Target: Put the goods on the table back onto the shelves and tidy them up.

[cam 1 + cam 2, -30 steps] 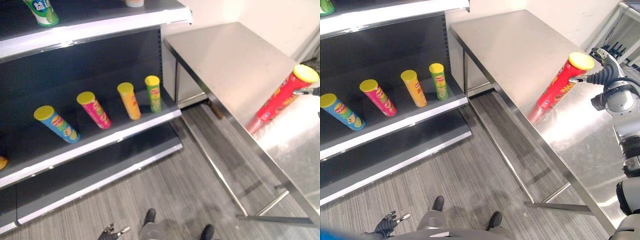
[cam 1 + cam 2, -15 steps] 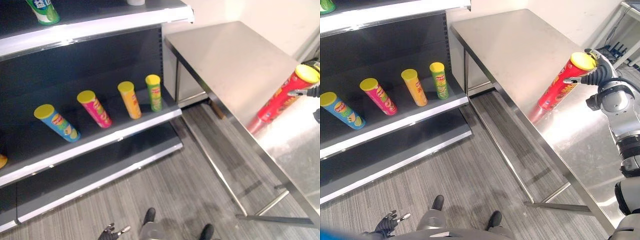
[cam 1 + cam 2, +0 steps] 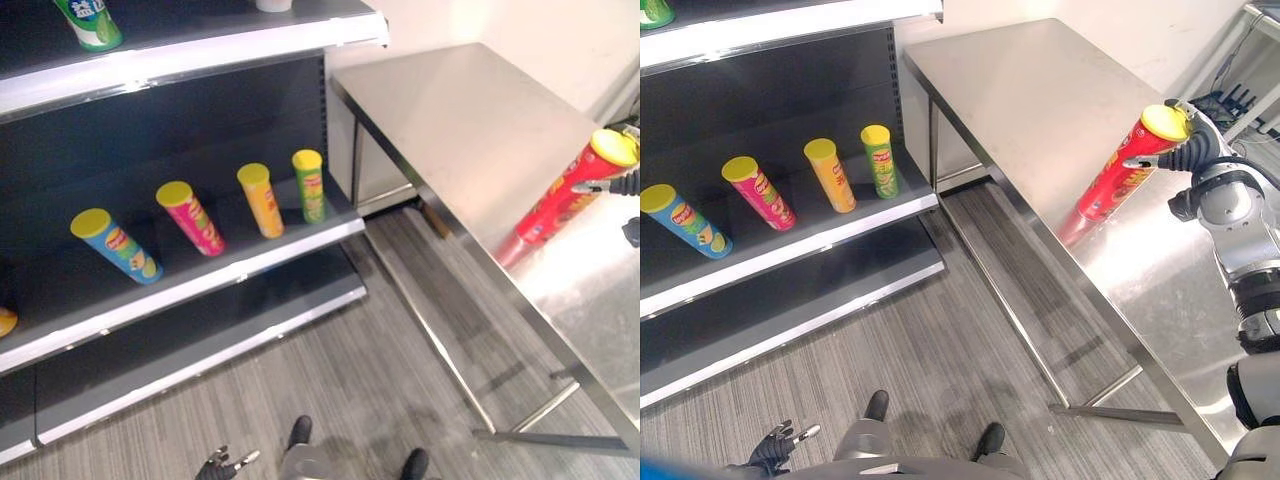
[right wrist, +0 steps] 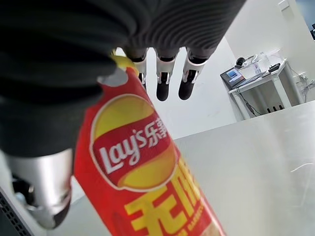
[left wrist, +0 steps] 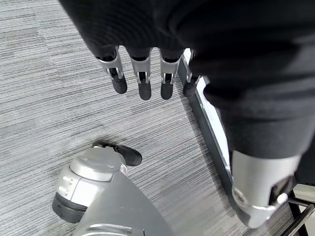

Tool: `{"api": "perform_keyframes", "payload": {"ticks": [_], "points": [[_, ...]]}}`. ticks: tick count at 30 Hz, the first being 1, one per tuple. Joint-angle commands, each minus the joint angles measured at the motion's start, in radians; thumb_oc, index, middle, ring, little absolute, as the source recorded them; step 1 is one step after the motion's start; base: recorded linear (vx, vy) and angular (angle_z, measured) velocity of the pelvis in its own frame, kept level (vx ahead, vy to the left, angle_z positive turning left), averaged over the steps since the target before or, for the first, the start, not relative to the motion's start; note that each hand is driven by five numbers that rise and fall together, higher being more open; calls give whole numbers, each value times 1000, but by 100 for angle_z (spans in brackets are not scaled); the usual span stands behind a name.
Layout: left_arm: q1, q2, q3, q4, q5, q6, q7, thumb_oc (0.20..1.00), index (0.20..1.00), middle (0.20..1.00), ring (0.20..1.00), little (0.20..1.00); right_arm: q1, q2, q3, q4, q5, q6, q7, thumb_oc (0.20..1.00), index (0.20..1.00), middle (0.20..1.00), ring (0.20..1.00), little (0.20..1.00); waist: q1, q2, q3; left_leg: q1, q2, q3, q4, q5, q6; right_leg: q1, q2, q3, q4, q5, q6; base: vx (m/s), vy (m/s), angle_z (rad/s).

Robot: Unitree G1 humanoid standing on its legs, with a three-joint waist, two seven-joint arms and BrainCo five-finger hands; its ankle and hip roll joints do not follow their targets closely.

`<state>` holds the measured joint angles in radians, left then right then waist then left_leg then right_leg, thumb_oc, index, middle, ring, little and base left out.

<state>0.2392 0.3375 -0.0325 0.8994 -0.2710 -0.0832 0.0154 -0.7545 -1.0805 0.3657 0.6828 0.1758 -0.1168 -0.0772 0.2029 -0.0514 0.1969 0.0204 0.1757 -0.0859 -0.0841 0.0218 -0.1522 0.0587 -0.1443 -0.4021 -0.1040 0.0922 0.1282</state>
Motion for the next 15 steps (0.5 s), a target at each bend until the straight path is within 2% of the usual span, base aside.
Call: {"api": "perform_keyframes", "payload": {"ticks": [1, 15], "points": [[-18, 47, -60, 25, -16, -16, 1, 1000, 1000, 1000, 1000, 1000, -133, -19, 66, -21, 40, -40, -26, 1000, 1000, 1000, 1000, 1000, 38, -25, -15, -42, 34, -61, -3, 15, -35, 89, -64, -67, 17, -100, 62, 0, 0, 0], [-28, 46, -57, 48, -12, -15, 6, 1000, 1000, 1000, 1000, 1000, -143, -9, 75, -10, 29, -38, -30, 1000, 1000, 1000, 1000, 1000, 43, -28, -17, -42, 34, -66, -3, 14, -36, 94, -64, -74, 17, -101, 62, 0, 0, 0]]}}
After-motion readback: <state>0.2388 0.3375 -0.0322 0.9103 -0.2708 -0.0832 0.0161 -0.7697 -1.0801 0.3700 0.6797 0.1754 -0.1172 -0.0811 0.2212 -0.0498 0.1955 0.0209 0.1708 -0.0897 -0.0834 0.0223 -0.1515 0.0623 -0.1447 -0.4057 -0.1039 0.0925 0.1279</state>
